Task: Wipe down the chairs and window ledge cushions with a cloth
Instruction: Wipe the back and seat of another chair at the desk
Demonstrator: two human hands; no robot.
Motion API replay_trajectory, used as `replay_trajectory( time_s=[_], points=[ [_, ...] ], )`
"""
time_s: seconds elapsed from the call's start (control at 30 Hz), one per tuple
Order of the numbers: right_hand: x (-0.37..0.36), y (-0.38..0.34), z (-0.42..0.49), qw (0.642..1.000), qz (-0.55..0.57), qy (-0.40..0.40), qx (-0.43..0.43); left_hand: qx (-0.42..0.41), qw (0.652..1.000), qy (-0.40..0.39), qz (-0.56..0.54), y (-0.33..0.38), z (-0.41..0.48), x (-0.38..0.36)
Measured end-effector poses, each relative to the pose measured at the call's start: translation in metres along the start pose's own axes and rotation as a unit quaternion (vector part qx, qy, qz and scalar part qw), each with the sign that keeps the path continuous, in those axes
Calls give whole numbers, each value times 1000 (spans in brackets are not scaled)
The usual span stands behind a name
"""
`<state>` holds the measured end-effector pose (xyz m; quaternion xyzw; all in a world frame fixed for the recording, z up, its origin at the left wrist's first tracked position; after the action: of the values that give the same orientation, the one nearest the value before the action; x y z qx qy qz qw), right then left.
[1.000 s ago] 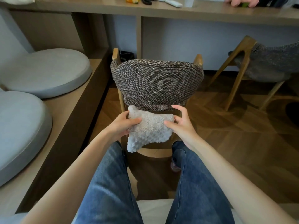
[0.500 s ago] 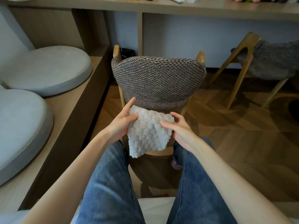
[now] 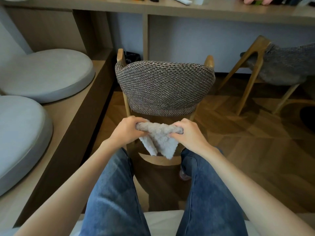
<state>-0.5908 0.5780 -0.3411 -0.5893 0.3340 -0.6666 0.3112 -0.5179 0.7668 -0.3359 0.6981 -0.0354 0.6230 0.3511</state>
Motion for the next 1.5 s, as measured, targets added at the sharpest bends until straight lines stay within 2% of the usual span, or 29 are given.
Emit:
replay_trajectory(
  time_s=[0.07,0.17,0.27,0.33,0.43,0.47,0.53,0.63,0.73,0.87,1.0,1.1,1.2,1.27,1.33,1.4,1.5],
  points=[
    [12,2,6,998,-32,47,-4,10,998,54,13,-1,7,10],
    [39,-12,19,990,-38,138,20,21,989,135,-59,5,19,32],
    [62,-37,39,973,-7,220,66,11,971,217,-100,20,38,56],
    [73,-53,53,957,25,278,82,38,951,267,-152,26,54,67],
    [77,-62,73,929,132,335,90,74,912,340,-217,38,70,75],
    [75,-63,77,918,162,346,106,60,903,363,-221,44,73,76],
    [70,-68,79,901,144,373,168,36,900,392,-189,48,80,77],
    [49,-66,78,897,45,356,257,0,908,391,-149,39,88,79],
    [24,-60,85,906,-65,337,246,-48,916,381,-117,29,88,83],
    [21,-62,95,873,-114,408,243,-52,920,373,-109,19,85,87],
    [15,-49,93,852,-139,413,291,-76,938,328,-86,16,99,93],
    [5,-32,96,877,-150,362,278,-95,959,263,-40,21,113,88],
    [-7,-11,99,933,-135,275,188,-89,965,245,-32,18,117,86],
    [-10,-4,92,953,-87,248,148,-88,965,241,-46,14,117,87],
    [-1,-13,76,940,-43,283,186,-84,967,235,-52,13,118,88],
    [17,-30,61,904,-8,356,238,-78,965,244,-52,15,118,88],
    [46,-48,63,855,20,465,229,-56,961,263,-64,18,118,89]
  ],
)
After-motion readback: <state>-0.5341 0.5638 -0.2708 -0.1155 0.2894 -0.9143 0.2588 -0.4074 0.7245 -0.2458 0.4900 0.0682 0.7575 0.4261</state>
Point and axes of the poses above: each hand's wrist, its own z-axis towards the middle knuckle, its own x-axis out of the back of the hand, y = z × x, the point moved 6 cm from there along z, towards the middle knuckle, and after that the axes turned 13 degrees about z, right-handed, at the moved point
